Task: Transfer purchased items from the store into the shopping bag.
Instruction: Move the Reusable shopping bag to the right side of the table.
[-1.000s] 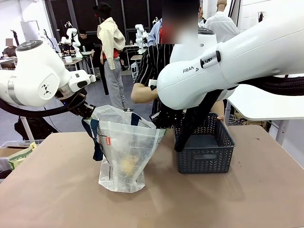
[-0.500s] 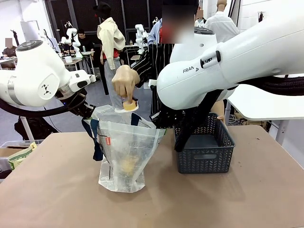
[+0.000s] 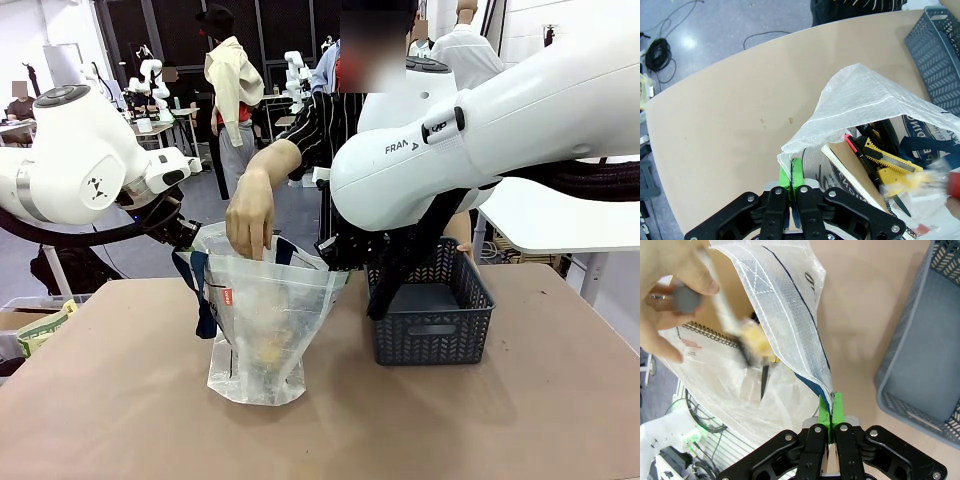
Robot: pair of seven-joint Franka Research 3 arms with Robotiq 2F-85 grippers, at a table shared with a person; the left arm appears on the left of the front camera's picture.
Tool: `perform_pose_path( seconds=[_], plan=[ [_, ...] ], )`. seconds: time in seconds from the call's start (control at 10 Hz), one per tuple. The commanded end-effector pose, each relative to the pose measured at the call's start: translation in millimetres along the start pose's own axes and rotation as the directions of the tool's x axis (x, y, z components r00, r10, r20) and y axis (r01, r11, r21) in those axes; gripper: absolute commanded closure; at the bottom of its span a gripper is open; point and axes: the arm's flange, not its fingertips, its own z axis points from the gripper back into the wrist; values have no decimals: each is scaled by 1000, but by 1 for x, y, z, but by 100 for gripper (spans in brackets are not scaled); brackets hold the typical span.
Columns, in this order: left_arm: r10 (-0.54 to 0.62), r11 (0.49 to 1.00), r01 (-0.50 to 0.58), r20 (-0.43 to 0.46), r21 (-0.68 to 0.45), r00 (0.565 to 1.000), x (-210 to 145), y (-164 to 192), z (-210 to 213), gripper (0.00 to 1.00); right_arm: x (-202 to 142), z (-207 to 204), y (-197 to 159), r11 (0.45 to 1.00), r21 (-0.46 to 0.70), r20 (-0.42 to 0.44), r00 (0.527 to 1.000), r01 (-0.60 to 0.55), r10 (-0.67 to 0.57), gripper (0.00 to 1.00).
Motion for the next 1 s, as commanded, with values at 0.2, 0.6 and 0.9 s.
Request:
perform_pose_path(
  seconds=[0.2,0.6,0.9],
  plan=[
    [15,1000,-15,3,7,1000,-3,3,3,100,0,0,-1,1000,3,0,1000,6,-6,100],
    [19,998,-18,19,-64,1000,-2,-2,3,80,1,3,15,1000,1,30,999,-29,29,100],
    [13,965,-2,39,-264,999,-6,-1,8,21,1,8,39,997,-7,89,993,-74,75,100]
  ],
)
